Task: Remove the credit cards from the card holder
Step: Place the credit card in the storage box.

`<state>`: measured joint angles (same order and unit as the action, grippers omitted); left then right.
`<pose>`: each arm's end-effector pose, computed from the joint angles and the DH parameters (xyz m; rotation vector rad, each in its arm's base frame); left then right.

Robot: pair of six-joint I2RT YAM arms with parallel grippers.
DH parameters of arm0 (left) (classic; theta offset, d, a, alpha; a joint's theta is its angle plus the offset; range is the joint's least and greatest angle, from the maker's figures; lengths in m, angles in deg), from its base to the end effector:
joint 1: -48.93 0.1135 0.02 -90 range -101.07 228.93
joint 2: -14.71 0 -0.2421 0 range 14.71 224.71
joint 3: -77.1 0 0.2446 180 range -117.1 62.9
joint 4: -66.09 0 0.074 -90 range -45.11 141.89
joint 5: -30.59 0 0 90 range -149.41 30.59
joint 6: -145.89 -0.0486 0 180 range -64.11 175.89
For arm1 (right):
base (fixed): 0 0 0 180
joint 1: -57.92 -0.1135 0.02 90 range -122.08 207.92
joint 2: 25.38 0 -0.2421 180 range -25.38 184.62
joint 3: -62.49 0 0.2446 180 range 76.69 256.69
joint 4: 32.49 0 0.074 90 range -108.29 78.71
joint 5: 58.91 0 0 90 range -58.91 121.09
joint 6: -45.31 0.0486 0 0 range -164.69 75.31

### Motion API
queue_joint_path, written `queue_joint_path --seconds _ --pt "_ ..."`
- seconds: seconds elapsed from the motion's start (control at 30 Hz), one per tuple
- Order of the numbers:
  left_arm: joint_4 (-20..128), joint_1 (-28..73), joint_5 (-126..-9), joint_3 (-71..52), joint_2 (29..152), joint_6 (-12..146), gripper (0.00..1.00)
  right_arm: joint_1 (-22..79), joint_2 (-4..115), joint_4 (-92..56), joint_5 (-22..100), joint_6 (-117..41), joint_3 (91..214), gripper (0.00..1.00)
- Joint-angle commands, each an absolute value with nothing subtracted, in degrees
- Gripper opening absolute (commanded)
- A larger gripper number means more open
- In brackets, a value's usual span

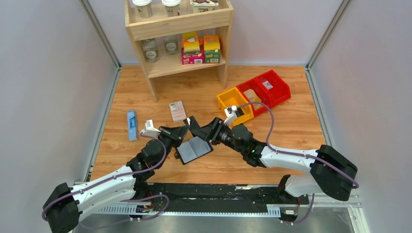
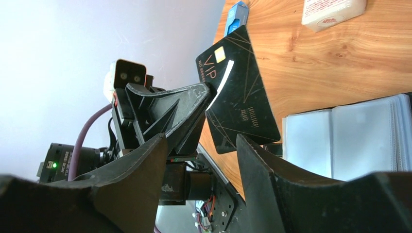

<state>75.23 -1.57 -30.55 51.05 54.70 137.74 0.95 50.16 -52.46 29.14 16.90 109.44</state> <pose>0.1377 -0.1302 0.2004 -0.8847 1.5969 -1.3098 0.1625 0.2468 0.2125 0.1082 1.9666 1.4386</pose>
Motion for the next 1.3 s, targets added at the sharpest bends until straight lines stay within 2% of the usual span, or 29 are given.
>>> queue_joint_path --seconds 0.0,0.2,0.4,0.8,0.87,1.0,1.1,1.17,1.27 --pt "80.3 -2.2 -28.6 49.5 53.8 140.5 0.00 0.5 47.7 -51.4 23.0 20.5 107.6 0.60" --pt "80.3 -2.3 -28.4 50.2 54.2 141.8 0.00 0.2 43.4 -48.3 19.1 21.4 105.5 0.62" --pt "80.5 -2.6 -28.9 49.4 55.0 141.8 0.00 0.2 45.0 -53.5 20.5 21.3 105.2 0.63" --pt "83.3 -3.1 -30.8 50.3 56.0 143.2 0.00 1.2 50.1 -63.7 24.6 19.9 106.3 0.55" --pt "83.4 -3.1 -31.2 50.8 55.8 143.3 0.00 1.8 50.4 -65.0 25.3 19.7 106.2 0.45" --pt "84.1 -3.1 -32.3 51.7 54.7 142.3 0.00 2.5 50.2 -65.8 26.4 19.4 105.3 0.19" --pt "82.0 -3.0 -34.1 51.9 53.1 140.1 0.00 3.5 49.2 -66.2 27.8 19.0 104.1 0.05" --pt "78.9 -3.1 -35.5 51.4 51.0 137.1 0.07 4.7 47.7 -65.8 29.2 18.1 103.1 0.00" --pt "65.1 -3.1 -37.9 47.0 46.6 130.2 0.29 7.9 44.3 -61.6 35.8 15.4 102.8 0.00"
